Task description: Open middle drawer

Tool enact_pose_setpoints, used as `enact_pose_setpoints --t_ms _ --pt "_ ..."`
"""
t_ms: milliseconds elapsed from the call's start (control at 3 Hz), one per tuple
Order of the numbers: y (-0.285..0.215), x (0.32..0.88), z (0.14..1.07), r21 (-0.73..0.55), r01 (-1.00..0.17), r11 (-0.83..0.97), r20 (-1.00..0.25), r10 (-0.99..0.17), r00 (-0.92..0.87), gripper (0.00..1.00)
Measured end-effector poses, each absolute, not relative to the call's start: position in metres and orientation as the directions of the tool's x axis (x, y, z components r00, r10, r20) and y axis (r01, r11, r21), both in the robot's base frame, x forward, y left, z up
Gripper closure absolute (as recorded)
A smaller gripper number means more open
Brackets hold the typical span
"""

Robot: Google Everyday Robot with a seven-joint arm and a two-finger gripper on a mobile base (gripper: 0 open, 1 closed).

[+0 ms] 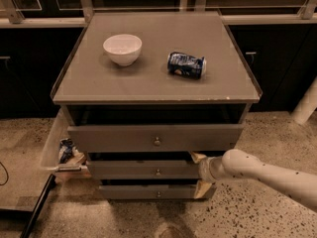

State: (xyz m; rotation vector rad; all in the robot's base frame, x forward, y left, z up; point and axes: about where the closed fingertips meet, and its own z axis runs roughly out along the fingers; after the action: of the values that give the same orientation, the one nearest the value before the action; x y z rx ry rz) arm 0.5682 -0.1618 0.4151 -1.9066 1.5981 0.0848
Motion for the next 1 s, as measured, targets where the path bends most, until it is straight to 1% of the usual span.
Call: enact_pose_setpoints --t_ms 1000 --pt "-0.163 0.58 0.388 -0.367 -0.929 -0.046 -0.476 -0.849 0.23 0.0"
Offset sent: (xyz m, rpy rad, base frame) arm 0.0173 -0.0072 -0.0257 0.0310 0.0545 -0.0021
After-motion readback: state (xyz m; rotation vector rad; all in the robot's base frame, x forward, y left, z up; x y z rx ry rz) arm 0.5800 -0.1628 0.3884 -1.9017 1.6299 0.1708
